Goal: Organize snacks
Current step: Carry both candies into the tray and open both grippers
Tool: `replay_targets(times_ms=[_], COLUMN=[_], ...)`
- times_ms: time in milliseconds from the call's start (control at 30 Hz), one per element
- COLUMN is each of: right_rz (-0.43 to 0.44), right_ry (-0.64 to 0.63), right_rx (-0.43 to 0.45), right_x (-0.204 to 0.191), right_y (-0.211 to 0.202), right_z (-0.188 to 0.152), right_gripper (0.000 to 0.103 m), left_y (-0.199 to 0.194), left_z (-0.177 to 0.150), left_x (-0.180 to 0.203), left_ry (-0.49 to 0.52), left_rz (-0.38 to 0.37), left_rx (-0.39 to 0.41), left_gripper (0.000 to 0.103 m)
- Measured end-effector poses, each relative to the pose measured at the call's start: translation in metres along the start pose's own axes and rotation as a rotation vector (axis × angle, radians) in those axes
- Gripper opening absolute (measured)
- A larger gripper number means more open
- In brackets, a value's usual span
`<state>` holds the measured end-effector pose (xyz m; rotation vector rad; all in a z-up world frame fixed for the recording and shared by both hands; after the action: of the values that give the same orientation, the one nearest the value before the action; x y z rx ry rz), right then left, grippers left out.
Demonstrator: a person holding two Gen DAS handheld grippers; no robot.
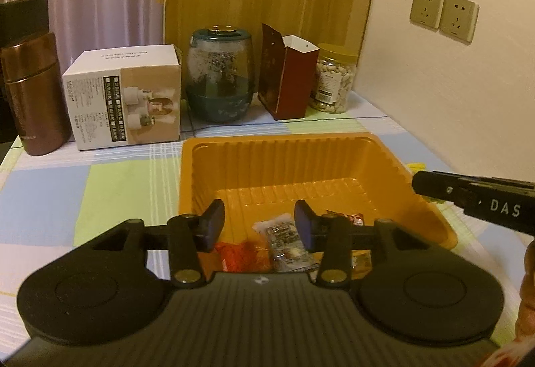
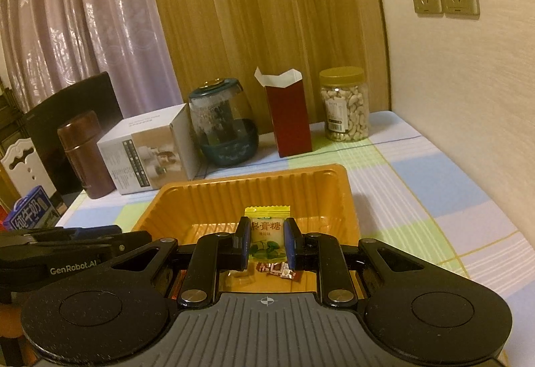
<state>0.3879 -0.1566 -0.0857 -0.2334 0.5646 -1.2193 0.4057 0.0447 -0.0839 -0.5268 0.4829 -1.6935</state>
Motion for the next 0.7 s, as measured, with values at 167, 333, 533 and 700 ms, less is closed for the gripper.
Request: replay_targets(times_ms=[167, 333, 533, 700], right_rz=[0.0, 0.0, 0.001, 0.004], right_ry=[0.007, 0.007, 0.007, 0.005], right_rx=[0.0, -0.001, -0.002, -0.004], right_x=[0.0007, 0.0004, -0.0002, -0.0018], right_y=[0.001, 0.0008, 0.0009, 0.0008], right_z=[0.0012, 0.0012, 0.0011, 0.0008], right_gripper=[0.021, 0.021, 0.021, 0.021], left_y=[-0.0037, -0.0056, -0.0048, -0.0045], left_z=[0.0002, -0.0005, -0.0023, -0.0037], left_x=[-0.0065, -0.0072, -0.003, -0.0012], left_ry=[-0.015, -0.018, -0.007, -0.004], left_rz=[0.012, 0.015, 0.007, 0.005], left_rx=[-0.001, -0.004, -0.011, -0.013], left_gripper=[0.041, 0.041, 0.041, 0.041])
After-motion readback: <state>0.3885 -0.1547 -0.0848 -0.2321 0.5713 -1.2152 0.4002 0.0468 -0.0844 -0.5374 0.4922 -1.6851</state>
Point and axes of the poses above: each gripper's, at about its wrist camera, not at the fingertips, and y roughly the way its jaws point, x to its right, z to its top, the point moved 4 cm from there along y, roughly the way its jaws point, and after that the axes turned 2 degrees about z, right-handed, at the moved point
